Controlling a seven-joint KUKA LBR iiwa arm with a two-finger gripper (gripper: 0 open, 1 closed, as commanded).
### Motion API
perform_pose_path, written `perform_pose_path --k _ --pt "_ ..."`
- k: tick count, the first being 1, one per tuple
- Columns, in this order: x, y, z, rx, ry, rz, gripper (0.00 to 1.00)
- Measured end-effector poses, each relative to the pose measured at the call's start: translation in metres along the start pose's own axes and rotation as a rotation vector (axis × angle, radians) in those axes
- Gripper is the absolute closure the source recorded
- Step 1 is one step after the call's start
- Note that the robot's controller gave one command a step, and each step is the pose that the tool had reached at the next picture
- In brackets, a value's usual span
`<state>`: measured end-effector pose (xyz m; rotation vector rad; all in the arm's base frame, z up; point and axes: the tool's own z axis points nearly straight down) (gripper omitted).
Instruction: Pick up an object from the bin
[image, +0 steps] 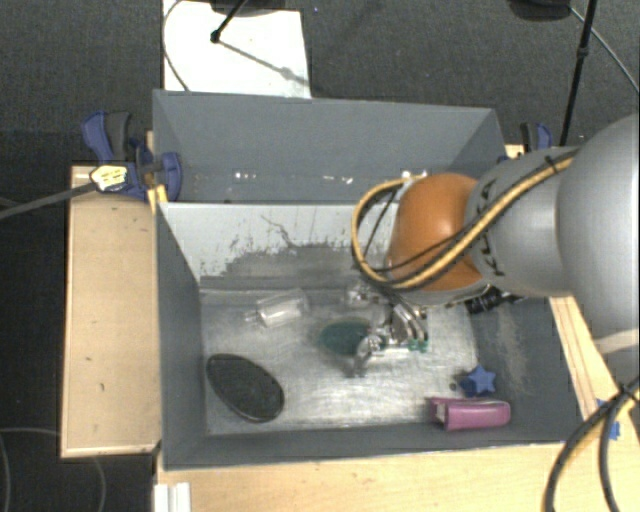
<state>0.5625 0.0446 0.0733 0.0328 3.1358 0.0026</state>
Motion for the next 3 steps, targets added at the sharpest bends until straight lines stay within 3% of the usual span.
perform_pose_path --k 1,2,3 --pt "-0.002 0.0 -0.002 -0.001 -0.006 0.0 1.0" --pt "-0.004 0.001 -0.033 0.0 -0.001 -0.003 1.0" --pt "-0.007 0.001 -0.115 0.0 -0.005 -0.007 1.0"
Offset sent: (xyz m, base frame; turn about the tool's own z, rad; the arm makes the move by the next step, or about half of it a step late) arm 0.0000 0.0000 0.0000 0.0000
